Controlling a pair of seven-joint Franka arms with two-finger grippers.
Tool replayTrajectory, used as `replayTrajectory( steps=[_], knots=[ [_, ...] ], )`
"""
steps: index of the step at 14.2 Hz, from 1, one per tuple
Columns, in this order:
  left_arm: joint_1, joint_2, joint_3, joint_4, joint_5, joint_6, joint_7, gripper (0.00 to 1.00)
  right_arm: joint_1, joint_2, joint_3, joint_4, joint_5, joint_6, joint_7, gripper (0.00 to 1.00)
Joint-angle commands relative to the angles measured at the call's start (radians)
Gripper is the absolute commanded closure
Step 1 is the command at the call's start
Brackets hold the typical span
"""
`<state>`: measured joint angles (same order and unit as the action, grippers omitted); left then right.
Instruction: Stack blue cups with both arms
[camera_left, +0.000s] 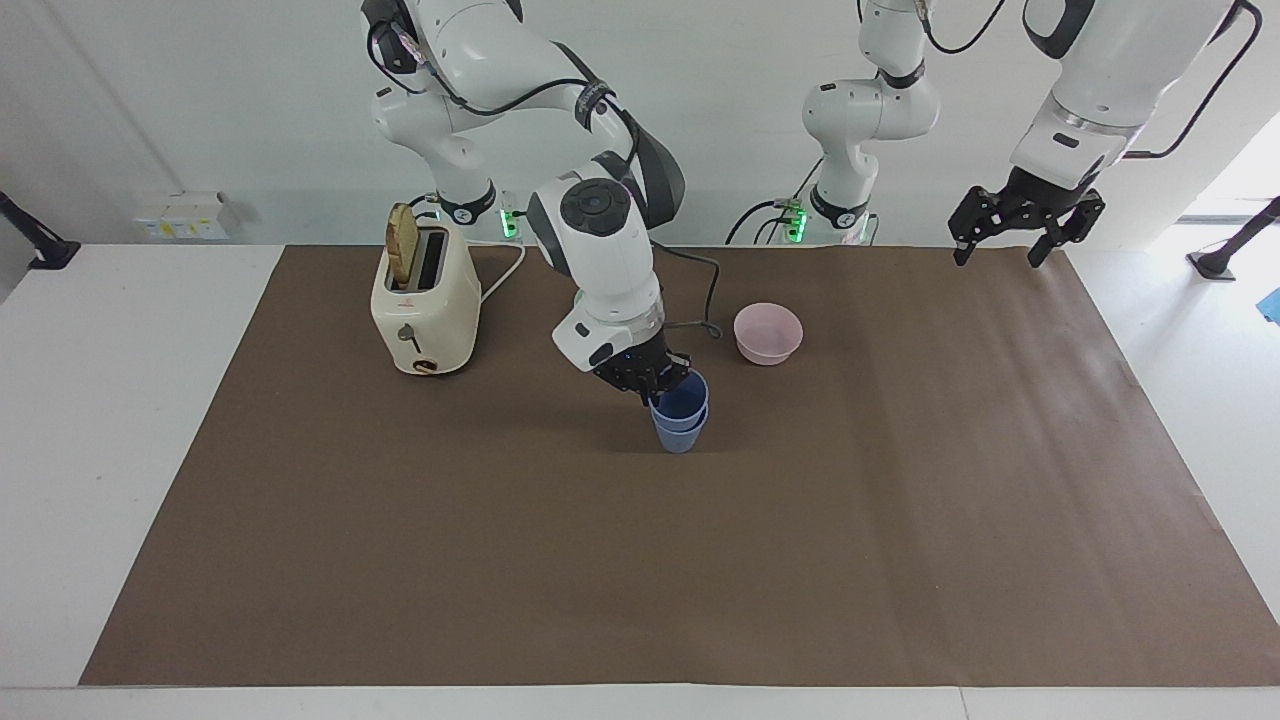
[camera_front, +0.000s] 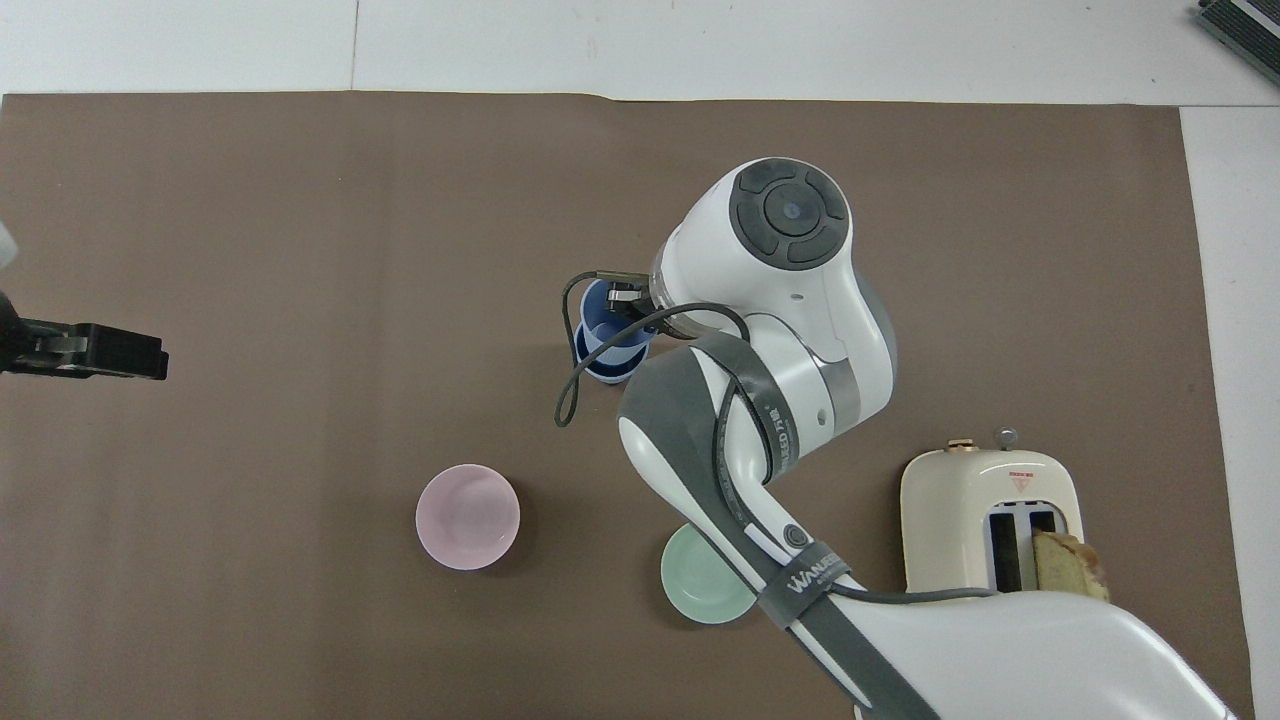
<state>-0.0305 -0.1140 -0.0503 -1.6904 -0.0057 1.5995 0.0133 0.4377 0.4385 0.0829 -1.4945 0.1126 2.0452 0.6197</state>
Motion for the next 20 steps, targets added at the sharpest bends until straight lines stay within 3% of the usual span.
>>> replayTrajectory(
  steps=[1,4,5,6,7,13,20],
  knots=[
    [0.015,-0.006,-0.008,0.003,0.009,-0.015,0.013,0.0,-0.008,-0.006,0.006,-0.01,0.015,0.018,-0.02,0.7],
    [0.015,-0.006,-0.008,0.005,0.009,-0.015,0.013,0.0,-0.008,-0.006,0.006,-0.01,0.015,0.013,-0.018,0.67],
    [0.015,-0.006,-0.008,0.003,0.009,-0.015,0.013,0.0,-0.008,-0.006,0.006,-0.009,0.015,0.013,-0.018,0.61],
    [0.015,-0.006,-0.008,0.003,0.009,-0.015,0.013,0.0,-0.011,-0.006,0.006,-0.007,0.012,0.009,-0.018,0.41],
    [0.014,-0.006,-0.008,0.003,0.009,-0.015,0.013,0.0,-0.016,-0.006,0.006,-0.006,0.003,0.009,-0.02,0.0],
    [0.015,-0.006,-0.008,0.003,0.009,-0.015,0.013,0.0,-0.074,-0.018,-0.003,0.043,-0.004,-0.057,-0.096,0.0],
    [0.014,-0.006,-0.008,0.005,0.009,-0.015,0.013,0.0,-0.258,-0.066,-0.012,0.1,-0.103,-0.223,-0.417,0.0]
  ],
)
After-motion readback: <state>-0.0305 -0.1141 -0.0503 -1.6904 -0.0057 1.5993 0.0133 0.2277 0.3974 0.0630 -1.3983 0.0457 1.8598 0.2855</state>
